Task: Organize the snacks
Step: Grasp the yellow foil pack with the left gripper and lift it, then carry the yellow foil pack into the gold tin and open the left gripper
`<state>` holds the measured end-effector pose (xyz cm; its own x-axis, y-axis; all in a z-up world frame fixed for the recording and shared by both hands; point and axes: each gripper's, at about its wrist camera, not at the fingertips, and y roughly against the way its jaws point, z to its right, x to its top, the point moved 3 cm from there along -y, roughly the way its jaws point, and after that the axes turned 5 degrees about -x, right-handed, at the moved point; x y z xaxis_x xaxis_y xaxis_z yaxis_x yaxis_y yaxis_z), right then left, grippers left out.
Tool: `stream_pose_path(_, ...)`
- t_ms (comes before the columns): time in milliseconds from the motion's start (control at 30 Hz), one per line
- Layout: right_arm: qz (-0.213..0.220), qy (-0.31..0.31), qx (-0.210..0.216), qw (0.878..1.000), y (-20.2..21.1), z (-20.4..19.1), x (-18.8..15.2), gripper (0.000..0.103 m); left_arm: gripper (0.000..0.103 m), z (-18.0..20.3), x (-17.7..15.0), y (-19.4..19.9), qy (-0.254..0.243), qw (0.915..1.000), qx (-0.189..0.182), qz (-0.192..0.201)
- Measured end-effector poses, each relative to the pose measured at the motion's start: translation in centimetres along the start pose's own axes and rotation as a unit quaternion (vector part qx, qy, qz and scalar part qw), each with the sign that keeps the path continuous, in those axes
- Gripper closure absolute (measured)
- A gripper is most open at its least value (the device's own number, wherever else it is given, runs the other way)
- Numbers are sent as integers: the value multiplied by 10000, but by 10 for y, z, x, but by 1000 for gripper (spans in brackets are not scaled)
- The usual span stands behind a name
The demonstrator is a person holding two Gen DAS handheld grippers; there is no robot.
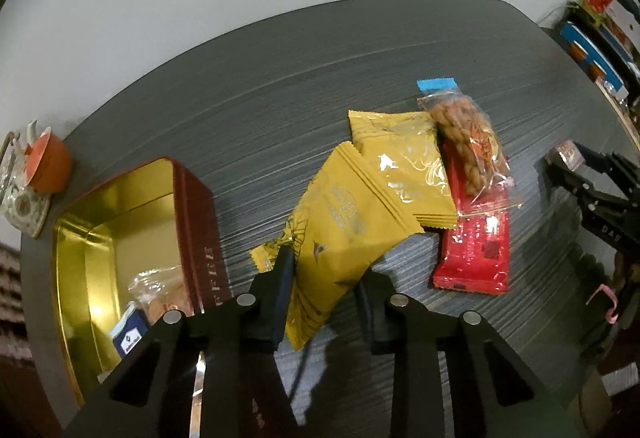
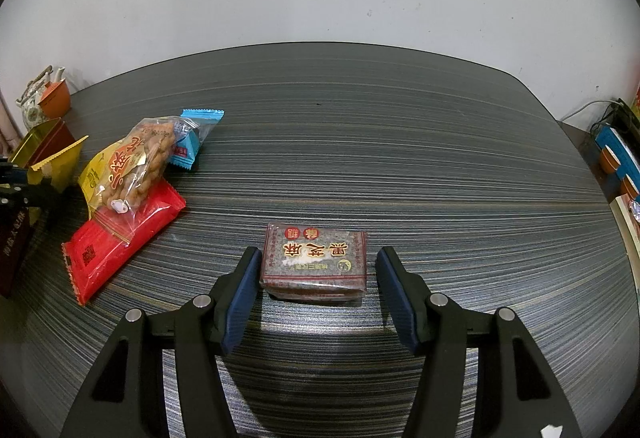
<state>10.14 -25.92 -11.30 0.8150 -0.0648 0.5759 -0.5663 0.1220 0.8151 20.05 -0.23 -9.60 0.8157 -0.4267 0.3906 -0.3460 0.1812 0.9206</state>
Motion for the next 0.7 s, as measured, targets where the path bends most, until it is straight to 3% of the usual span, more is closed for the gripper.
stream_pose_path(700, 1, -3, -7, 10000, 0, 0, 0, 46, 83, 9, -1, 36, 373, 9991, -124, 143)
